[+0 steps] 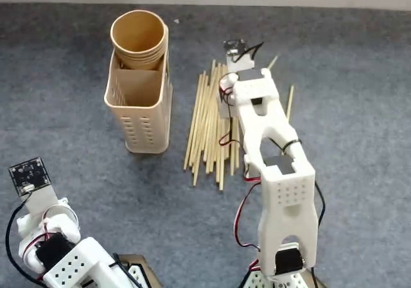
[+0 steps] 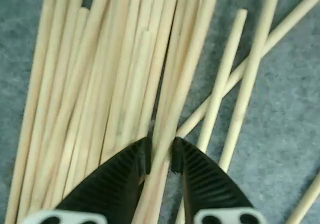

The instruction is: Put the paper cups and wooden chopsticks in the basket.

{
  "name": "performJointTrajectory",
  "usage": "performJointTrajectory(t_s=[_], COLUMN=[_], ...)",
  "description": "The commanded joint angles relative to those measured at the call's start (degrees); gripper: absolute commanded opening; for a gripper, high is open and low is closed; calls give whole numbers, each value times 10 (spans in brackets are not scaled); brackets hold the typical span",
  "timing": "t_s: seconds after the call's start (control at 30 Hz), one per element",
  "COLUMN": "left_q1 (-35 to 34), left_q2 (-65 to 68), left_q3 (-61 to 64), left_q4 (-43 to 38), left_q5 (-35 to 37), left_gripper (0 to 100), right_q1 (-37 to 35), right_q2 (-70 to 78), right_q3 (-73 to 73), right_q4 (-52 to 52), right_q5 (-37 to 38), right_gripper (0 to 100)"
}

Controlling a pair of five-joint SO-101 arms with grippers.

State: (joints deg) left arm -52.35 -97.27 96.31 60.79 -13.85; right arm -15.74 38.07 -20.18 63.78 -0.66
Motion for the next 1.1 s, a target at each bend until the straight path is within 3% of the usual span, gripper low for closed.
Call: performJointTrajectory(t_s=[0.0, 0.13, 0.37, 0.73, 0.93, 1.07], left_q1=[10, 10, 10, 10, 12, 12], left_q2=[-6, -6, -6, -6, -6, -6], left_q3=[13, 13, 13, 13, 13, 13], left_q4=[2, 3, 4, 3, 3, 3], left_q5=[-4, -4, -4, -4, -4, -4], left_gripper=[24, 24, 24, 24, 24, 24], right_q1=[8, 15, 35, 16, -73, -103], right_q2=[1, -1, 0, 0, -4, -30], right_q3=[-15, -15, -84, -593, -836, -802], right_q4=[-4, -3, 48, 237, 211, 123], right_q5=[-6, -4, -3, -2, -1, -1], right_gripper=[94, 0, 4, 4, 4, 4])
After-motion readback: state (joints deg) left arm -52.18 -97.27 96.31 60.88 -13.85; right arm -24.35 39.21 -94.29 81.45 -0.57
